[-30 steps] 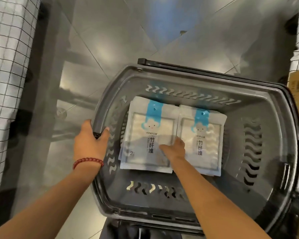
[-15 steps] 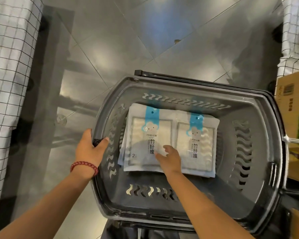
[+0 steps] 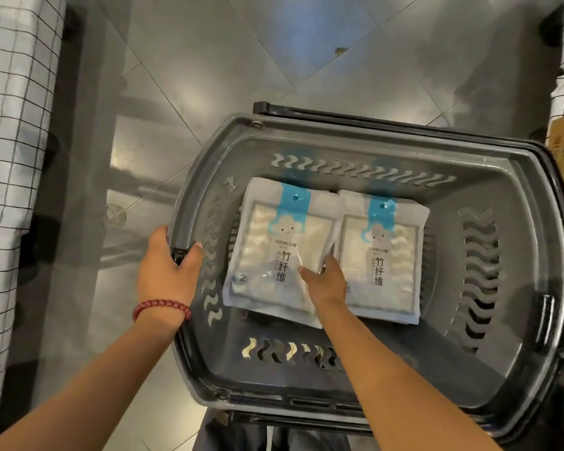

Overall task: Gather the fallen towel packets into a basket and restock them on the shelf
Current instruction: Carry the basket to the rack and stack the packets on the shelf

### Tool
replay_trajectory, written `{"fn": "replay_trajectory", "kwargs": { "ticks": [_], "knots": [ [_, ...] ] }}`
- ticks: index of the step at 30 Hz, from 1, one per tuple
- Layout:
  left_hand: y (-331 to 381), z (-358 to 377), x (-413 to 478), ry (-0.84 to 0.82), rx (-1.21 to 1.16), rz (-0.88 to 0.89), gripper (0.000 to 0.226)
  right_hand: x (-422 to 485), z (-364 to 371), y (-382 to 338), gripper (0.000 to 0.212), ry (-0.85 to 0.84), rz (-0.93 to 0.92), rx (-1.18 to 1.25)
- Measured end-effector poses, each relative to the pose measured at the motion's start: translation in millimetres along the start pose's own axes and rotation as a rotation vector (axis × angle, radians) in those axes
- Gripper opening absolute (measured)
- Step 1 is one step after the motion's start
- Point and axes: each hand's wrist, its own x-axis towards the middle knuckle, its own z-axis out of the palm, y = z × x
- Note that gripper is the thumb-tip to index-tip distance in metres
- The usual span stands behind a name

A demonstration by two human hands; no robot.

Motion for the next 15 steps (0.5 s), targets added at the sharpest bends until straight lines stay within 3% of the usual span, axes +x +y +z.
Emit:
{"fn": "replay_trajectory", "kwargs": {
  "ticks": [3, 5, 9, 10, 15],
  "knots": [
    [0.6, -7.4, -3.2, -0.055, -0.093, -0.039, 0.057, -18.2, -9.2, -2.6, 0.025, 0.009, -0.146, 0.094],
    [7.2, -17.3, -12.4, -0.005, -0.214, 0.001, 0.073, -30.0, -23.9, -6.5, 0.020, 0.007, -0.191, 0.214],
    [32.1, -28.6, -33.4, 0.078, -0.197, 0.253, 0.051, -47.0, -62.0, -16.5, 0.033, -0.166, -0.164, 0.551],
    [40.3, -28.8, -36.3, 0.020, -0.196, 0.220, 0.047, -49.8, -68.4, -18.5, 0.034, -0.236, -0.148, 0.611],
    [57.3, -7.7, -36.0, -0.500, -0.406, -0.271, 0.034, -60.4, -73.8, -29.4, 0.033, -0.597, -0.090, 0.715]
  ]
}}
